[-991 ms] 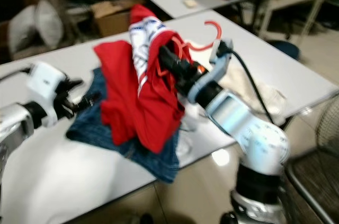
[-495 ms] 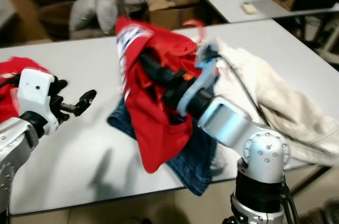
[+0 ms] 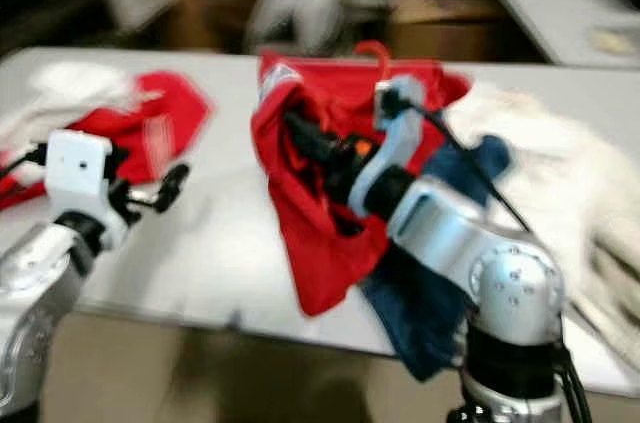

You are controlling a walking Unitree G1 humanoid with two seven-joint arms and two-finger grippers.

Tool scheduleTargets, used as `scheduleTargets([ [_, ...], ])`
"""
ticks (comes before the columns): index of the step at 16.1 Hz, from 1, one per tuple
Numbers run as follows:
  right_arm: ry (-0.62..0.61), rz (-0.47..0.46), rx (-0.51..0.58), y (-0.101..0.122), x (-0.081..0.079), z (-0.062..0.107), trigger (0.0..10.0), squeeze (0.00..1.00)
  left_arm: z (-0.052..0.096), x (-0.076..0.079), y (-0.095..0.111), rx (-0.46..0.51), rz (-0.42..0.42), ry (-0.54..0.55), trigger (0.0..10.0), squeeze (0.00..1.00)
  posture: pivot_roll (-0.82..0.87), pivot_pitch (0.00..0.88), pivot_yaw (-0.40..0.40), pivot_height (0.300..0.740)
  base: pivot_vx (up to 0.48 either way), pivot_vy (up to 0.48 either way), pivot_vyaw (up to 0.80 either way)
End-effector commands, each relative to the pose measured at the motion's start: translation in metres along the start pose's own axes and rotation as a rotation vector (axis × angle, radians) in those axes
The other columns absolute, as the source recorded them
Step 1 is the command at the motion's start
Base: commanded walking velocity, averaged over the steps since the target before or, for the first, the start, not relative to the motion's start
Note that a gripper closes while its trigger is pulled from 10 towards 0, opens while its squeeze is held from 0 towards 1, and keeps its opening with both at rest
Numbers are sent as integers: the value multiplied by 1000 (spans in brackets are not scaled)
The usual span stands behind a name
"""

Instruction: Hang hanger

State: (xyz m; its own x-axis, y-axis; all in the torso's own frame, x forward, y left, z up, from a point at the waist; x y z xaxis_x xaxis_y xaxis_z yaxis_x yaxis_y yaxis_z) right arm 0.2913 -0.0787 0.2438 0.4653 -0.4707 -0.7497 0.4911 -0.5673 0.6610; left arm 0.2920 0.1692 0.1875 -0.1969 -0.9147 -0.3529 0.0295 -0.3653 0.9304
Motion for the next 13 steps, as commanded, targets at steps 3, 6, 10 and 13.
scheduleTargets([
  [3,68,35,66,8,-13,3,10000,0,-7,2,5,27,14,28,10000,1000,-164,0,103,740,0,0,800],
  [6,25,71,220,38,-6,8,10000,0,-8,10,10,66,12,-16,10000,1000,-161,0,104,740,0,0,800],
  [10,111,182,361,93,-19,25,10000,0,-7,21,21,133,36,-102,10000,1000,-155,0,100,740,0,0,798],
  [13,170,341,322,106,-34,41,10000,0,-5,21,28,172,50,-123,10000,1000,-150,0,97,740,0,0,788],
])
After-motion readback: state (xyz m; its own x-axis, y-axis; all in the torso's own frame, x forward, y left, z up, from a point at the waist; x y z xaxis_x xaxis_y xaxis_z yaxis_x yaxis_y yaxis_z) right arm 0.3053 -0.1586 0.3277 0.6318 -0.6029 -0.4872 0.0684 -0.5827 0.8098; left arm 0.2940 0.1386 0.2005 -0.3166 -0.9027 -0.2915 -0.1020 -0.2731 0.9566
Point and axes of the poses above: a point about 5 cm out from each wrist's last joint towards the gripper, its own z axis pointing back from the gripper into the wrist, its own y axis along the axis of the wrist's last joint, x = y × z, the point moved 4 cm from there along -z, pointing out of the wrist towards the gripper, and after that the axes turned 15 degrees about -z, right-handed, at the moved point
